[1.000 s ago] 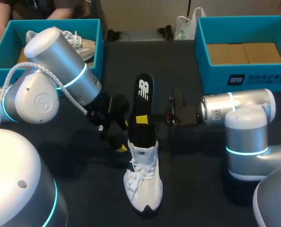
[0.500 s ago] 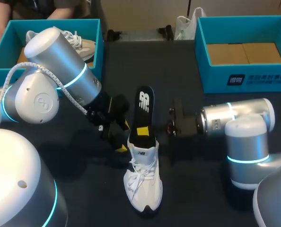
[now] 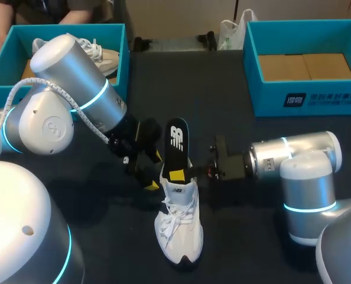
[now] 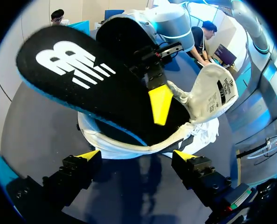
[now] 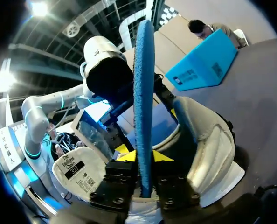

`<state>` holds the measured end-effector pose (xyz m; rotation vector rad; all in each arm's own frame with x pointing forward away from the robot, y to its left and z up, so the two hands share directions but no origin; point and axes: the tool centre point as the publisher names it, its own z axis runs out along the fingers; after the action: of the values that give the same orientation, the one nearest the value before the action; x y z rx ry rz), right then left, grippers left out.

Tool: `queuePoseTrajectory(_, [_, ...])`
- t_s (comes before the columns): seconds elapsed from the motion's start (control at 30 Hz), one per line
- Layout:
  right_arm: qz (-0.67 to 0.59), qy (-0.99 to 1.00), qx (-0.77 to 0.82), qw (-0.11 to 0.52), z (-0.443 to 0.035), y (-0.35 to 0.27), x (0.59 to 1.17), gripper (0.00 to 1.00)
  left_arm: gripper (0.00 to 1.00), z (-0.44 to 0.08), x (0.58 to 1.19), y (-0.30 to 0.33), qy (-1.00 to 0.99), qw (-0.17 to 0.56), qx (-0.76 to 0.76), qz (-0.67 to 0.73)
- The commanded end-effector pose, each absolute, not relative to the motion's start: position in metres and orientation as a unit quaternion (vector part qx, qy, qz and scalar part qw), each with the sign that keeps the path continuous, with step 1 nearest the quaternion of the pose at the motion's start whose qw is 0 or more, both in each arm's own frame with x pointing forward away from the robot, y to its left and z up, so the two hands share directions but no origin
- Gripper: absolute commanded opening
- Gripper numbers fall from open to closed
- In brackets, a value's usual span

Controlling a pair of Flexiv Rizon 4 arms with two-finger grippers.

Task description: Take the shoe out of the shoebox, open the shoe tongue, remove and reinsert the insole, then place the shoe into the shoebox

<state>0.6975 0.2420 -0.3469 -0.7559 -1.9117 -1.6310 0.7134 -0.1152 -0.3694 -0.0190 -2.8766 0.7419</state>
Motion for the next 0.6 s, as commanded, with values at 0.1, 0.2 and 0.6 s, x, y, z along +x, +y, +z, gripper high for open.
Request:
queuePoseTrajectory(0.1, [-0.606, -0.709, -0.271, 0.237, -0.329, 0.242, 0.701, 0.31, 1.00, -0.370, 0.713, -0.115, -0.965, 0.084, -0.006, 0.248])
queuePoseTrajectory(0.2, [-0.608, -0.711, -0.269, 0.229, -0.323, 0.241, 0.706, 0.38, 1.00, -0.370, 0.713, -0.115, -0.965, 0.084, -0.006, 0.248])
queuePoseTrajectory(0.6, [-0.637, -0.674, -0.299, 0.225, -0.319, 0.242, 0.731, 0.20, 1.00, -0.370, 0.713, -0.115, -0.965, 0.084, -0.006, 0.248])
